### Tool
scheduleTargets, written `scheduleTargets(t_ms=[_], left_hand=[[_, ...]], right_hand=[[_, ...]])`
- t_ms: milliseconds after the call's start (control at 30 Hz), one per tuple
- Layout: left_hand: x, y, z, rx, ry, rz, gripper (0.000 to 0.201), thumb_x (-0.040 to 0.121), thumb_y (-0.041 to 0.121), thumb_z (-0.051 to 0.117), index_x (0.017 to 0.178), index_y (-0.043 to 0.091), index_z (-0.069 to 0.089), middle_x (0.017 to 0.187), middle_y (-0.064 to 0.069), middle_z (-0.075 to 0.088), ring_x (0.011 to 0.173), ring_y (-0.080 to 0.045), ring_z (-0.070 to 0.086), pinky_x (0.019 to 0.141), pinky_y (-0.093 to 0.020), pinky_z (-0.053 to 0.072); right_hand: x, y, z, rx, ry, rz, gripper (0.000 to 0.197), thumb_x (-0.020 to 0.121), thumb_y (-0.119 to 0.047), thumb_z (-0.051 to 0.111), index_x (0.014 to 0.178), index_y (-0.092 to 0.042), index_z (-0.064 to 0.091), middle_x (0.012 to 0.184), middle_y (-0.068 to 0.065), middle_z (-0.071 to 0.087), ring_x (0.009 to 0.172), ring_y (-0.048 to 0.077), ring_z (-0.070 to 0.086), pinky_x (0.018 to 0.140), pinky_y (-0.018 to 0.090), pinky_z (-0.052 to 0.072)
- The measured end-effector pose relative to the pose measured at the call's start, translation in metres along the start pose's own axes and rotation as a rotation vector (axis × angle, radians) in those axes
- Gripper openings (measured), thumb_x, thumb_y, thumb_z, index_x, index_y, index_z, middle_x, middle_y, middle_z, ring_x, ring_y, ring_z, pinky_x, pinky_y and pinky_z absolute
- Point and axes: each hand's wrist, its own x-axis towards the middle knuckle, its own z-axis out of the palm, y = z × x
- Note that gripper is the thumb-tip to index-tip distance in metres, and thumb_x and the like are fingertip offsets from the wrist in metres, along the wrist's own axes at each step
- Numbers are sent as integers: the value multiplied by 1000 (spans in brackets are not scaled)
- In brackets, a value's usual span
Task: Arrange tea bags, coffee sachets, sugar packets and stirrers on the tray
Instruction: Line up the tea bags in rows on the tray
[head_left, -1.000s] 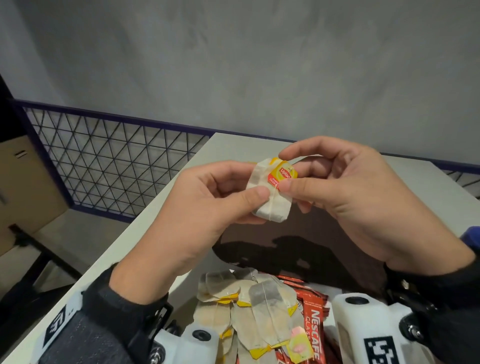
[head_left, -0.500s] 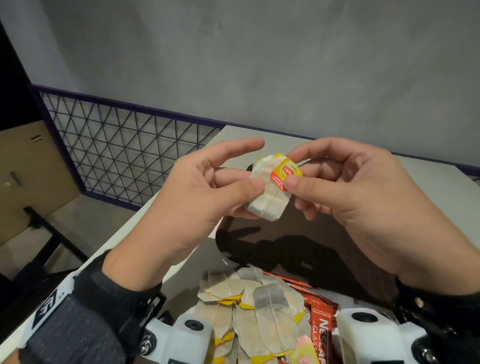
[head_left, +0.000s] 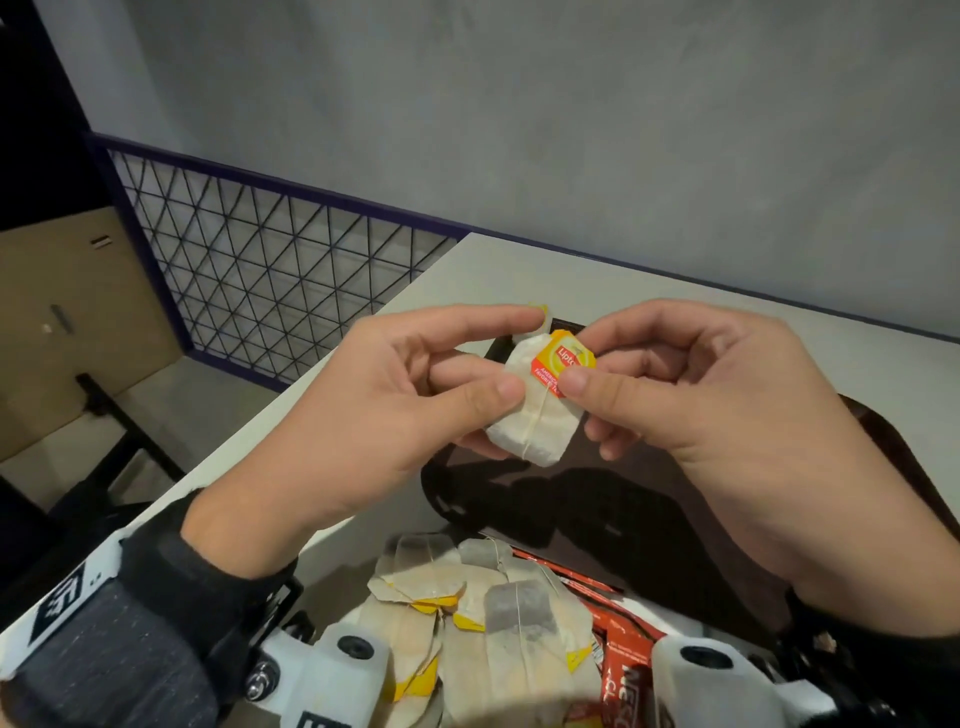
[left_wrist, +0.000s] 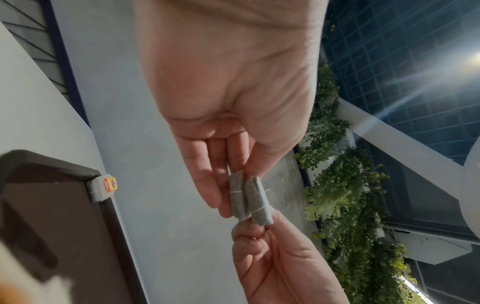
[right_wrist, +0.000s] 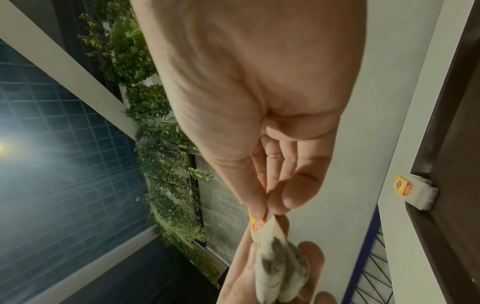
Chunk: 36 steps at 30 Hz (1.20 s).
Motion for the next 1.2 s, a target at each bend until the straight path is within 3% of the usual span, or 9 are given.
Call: scheduleTargets(t_ms=[200, 367, 500, 633, 767, 933, 1033, 1133, 1200], left_hand=[[2, -4, -8, 54, -32, 12, 42, 84, 6, 67, 125, 14, 68, 90, -15, 80, 78, -22, 77, 71, -28, 61], [1, 2, -14, 137, -62, 46, 45, 90, 9, 73, 134, 16, 62, 88, -6, 81, 77, -14, 74, 70, -24, 58], [0, 18, -24, 197, -16, 83, 52, 88, 23, 68, 139, 15, 59, 107, -14, 79, 95, -33, 77, 73, -34, 63], [9, 54, -33, 332, 53, 122, 41, 89, 29, 75, 128, 16, 67, 104, -13, 80, 92, -35, 77, 73, -35, 64], [48, 92, -33, 597, -183, -53, 47, 81, 41, 72, 120, 15, 71, 104, -11, 80, 95, -33, 77, 75, -37, 65], [81, 91, -20, 684, -431, -247, 43, 84, 31, 66, 121, 10, 71, 114, -10, 78, 108, -32, 74, 91, -44, 61], [66, 63, -15, 663, -471, -228, 38, 83, 32, 74, 115, 12, 77, 109, -12, 78, 107, -30, 74, 98, -44, 59], [51, 41, -13, 557, -439, -207, 31, 81, 28, 80, 105, 8, 80, 99, -12, 79, 91, -18, 75, 98, -44, 57], [46, 32, -11, 540, -382, -202, 29, 79, 27, 76, 98, 6, 81, 92, -12, 79, 82, -13, 73, 97, -45, 57]], right_hand=[[2, 10, 2, 82, -28, 71, 13, 74, -8, 81, 87, -6, 77, 71, 16, 72, 56, 19, 64, 52, 26, 53], [1, 10, 4, 128, -60, 107, 18, 67, -14, 81, 83, -6, 78, 72, 18, 71, 56, 19, 62, 51, 25, 54], [0, 4, -3, 108, -60, 57, 16, 63, -17, 81, 76, -8, 77, 72, 19, 69, 54, 19, 58, 48, 27, 49], [-2, -3, -5, 69, -102, 39, 18, 61, -24, 83, 76, -15, 79, 79, 16, 74, 63, 21, 61, 55, 31, 51], [-2, -4, -5, 20, -121, 54, 17, 69, -22, 84, 80, -11, 77, 90, 12, 78, 79, 24, 67, 69, 38, 53], [4, 1, -8, 94, -59, 89, 22, 63, -25, 81, 80, -12, 76, 92, 19, 76, 75, 26, 65, 64, 34, 54], [8, 4, -13, 94, -10, 73, 23, 65, -22, 81, 83, -9, 76, 88, 21, 75, 74, 26, 66, 61, 31, 56], [10, 5, -14, 73, 19, 34, 22, 64, -18, 84, 82, -10, 77, 84, 27, 70, 69, 28, 62, 61, 31, 55], [12, 7, -13, 44, 26, 9, 17, 69, -8, 84, 84, -9, 75, 74, 21, 69, 63, 24, 62, 56, 27, 54]])
